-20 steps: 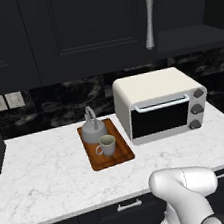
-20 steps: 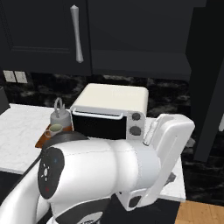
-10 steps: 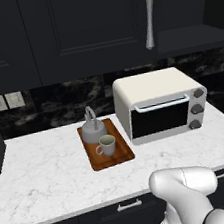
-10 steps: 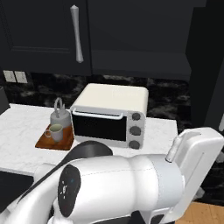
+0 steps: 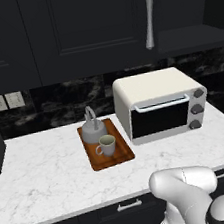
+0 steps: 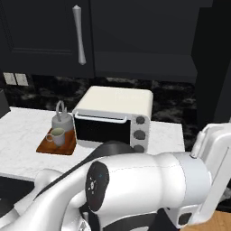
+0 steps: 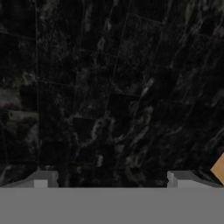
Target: Pick the kettle from the counter and place it on the tray. Then pick the mug from the cabinet and place it on the tray. Then close the cabinet doors.
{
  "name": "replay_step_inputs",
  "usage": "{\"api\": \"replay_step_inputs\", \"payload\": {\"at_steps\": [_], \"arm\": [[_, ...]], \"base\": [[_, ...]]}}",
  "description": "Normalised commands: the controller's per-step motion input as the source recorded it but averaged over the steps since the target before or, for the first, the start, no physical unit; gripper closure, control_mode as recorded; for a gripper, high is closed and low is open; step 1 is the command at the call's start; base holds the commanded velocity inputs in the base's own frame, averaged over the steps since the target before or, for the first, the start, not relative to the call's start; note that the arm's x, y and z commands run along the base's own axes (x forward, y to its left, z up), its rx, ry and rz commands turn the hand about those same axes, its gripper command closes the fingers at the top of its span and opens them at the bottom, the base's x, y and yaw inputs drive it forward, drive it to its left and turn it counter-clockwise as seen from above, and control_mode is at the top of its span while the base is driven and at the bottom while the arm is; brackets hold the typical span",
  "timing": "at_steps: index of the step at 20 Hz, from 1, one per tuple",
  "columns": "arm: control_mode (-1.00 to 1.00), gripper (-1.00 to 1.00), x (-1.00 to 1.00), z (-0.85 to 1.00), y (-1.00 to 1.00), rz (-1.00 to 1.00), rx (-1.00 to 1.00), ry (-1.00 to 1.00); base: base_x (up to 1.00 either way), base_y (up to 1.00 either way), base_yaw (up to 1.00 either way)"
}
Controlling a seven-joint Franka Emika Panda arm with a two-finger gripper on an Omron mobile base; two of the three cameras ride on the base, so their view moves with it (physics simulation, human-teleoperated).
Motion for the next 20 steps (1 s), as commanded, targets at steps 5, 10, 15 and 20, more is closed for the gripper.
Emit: {"api": "replay_step_inputs", "payload": {"at_steps": [5,10,15,20], "arm": [[-1.00,-1.00,0.38,0.10,-0.12,0.07,0.00,0.02],[-1.00,-1.00,0.40,0.07,-0.05,0.11,0.00,0.00],[-1.00,-1.00,0.22,0.07,-0.01,0.10,0.00,0.00],[-1.00,-1.00,0.09,0.07,0.04,0.10,0.00,0.00]], "base": [[0.00,0.00,0.00],[0.00,0.00,0.00],[0.00,0.00,0.00],[0.00,0.00,0.00]]}}
